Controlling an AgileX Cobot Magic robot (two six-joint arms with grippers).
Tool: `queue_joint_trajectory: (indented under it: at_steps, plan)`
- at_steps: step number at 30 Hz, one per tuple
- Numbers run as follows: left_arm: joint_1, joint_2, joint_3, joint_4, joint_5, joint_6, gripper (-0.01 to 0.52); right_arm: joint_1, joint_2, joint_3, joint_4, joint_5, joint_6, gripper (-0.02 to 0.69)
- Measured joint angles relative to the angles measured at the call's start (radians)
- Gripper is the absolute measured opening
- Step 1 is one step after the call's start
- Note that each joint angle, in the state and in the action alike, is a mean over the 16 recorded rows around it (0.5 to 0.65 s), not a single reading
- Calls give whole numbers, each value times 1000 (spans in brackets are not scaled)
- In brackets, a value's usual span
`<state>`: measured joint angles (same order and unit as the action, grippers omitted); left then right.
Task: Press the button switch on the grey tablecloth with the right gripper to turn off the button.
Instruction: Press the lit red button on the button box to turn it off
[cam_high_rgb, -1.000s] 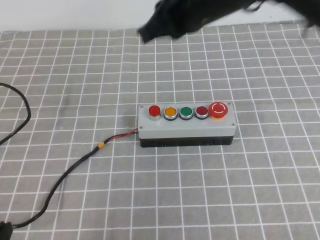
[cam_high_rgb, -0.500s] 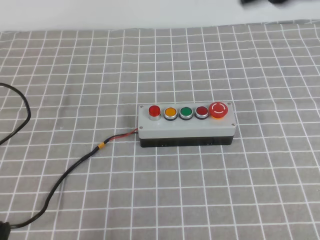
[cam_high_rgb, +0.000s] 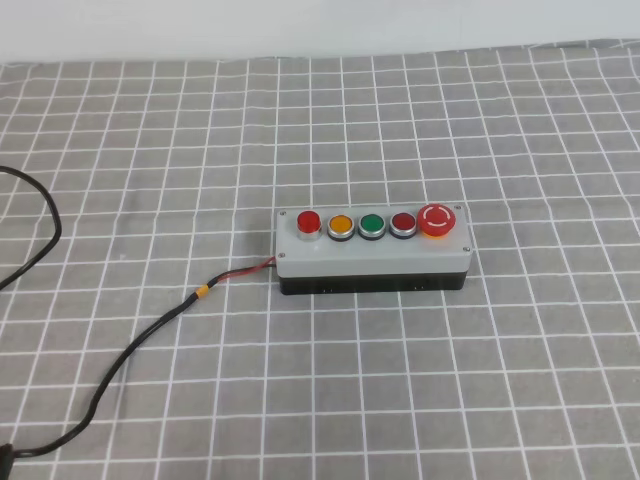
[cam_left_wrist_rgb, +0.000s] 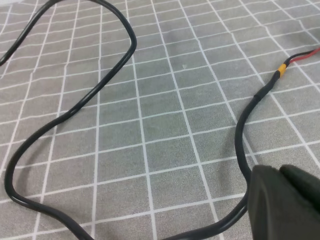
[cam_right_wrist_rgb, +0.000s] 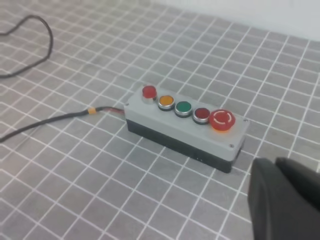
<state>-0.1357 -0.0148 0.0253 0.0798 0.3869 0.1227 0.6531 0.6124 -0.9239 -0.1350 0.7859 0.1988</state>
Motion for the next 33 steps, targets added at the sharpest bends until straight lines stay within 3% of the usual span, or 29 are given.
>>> queue_joint_trajectory:
  at_steps: [7, 17, 33]
  plan:
    - [0, 0, 0, 1, 0, 0, -3, 0, -191, 121, 9, 26, 5, -16]
    - [0, 0, 0, 1, 0, 0, -3, -27, -267, 184, -16, 38, 5, -16]
    - [0, 0, 0, 1, 2, 0, -3, -413, -550, 730, 25, -435, 5, -16]
